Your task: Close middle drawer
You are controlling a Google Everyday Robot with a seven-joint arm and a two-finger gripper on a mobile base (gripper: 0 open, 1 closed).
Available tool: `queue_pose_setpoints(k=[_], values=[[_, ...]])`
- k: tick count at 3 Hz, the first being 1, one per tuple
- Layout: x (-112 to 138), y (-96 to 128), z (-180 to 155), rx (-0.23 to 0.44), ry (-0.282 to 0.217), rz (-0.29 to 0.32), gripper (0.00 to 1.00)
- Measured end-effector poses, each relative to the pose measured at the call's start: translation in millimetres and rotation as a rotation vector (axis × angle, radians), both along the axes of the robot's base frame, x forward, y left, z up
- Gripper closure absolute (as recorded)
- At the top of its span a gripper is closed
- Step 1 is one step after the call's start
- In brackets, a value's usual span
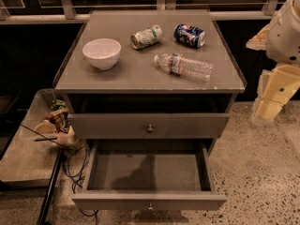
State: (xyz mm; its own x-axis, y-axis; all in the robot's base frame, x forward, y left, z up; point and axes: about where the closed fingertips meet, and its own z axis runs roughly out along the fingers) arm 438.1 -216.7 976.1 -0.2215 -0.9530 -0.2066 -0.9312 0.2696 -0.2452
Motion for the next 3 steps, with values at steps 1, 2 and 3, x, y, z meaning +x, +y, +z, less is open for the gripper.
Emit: queue_pose_setpoints(k=[1, 2, 3], values=[[0.0, 0.0, 0.0, 0.0, 0.0, 0.0, 0.0], [-0.4, 1.6, -3.6, 0.016, -0.006, -0.002, 0.0], [-4.6, 4.9, -34.1, 0.056, 0.021, -0.011, 0.0]])
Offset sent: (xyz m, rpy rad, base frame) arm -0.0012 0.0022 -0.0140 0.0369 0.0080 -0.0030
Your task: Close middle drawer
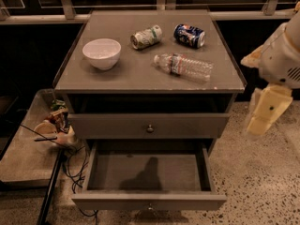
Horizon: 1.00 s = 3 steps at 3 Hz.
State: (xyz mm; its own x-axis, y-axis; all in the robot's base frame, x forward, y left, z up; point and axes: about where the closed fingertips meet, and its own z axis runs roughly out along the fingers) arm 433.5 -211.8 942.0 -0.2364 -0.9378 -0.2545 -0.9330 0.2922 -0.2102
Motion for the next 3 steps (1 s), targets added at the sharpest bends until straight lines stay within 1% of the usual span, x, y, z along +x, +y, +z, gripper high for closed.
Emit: queue_pose_setpoints(k=[1, 2, 3], values=[[-7.6, -3.1, -40.7, 0.022, 0.021, -0.004, 0.18], [-11.8, -5.5, -82.1, 0.061, 0.014, 0.011, 0.42], [-8.7, -4.9, -111.4, 0.101, -0.006, 0.036, 0.65]])
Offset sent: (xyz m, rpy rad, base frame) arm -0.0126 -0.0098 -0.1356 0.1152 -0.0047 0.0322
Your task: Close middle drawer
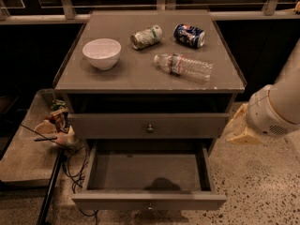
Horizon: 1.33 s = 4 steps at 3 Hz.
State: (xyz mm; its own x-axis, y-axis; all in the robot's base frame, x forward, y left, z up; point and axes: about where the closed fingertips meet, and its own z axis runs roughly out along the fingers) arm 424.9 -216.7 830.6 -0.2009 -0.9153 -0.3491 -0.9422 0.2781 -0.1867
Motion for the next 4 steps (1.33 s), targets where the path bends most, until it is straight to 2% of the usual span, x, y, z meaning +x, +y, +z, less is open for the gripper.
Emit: queue_pose_setpoints(k=[1, 2, 3, 4], values=[[1.5, -0.1, -0.4, 0.0, -0.009, 0.003, 0.88], [-1.5, 2.5, -2.0, -0.002, 0.008, -0.004, 1.0], [-3.8, 16.6, -40.7, -0.006, 0.073, -0.032, 1.0], [-10.5, 27.3, -104.6, -0.001, 0.161, -0.061, 1.0]])
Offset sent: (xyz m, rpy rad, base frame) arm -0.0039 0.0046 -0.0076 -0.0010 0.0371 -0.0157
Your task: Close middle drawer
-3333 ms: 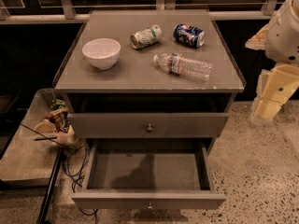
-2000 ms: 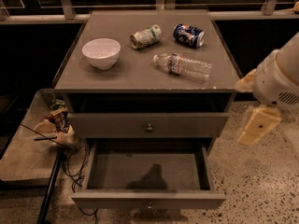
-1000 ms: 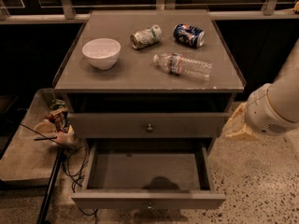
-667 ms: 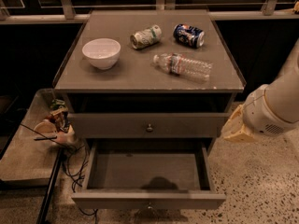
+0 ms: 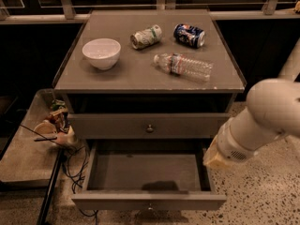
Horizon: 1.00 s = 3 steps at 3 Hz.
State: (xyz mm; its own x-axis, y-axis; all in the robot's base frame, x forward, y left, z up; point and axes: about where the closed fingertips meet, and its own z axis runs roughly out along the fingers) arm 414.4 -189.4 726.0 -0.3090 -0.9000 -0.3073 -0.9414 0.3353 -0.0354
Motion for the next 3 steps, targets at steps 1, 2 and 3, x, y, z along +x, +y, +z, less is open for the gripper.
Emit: queue_pose_setpoints(k=[1, 2, 3], values=[[-11.3, 4.4, -56.3, 0.06, 0.019, -0.018, 1.0], [-12.5, 2.6, -90.8, 0.206, -0.047, -0.04, 1.0], [-22.8, -4.6, -105.8, 0.327, -0.107, -0.032, 1.0]])
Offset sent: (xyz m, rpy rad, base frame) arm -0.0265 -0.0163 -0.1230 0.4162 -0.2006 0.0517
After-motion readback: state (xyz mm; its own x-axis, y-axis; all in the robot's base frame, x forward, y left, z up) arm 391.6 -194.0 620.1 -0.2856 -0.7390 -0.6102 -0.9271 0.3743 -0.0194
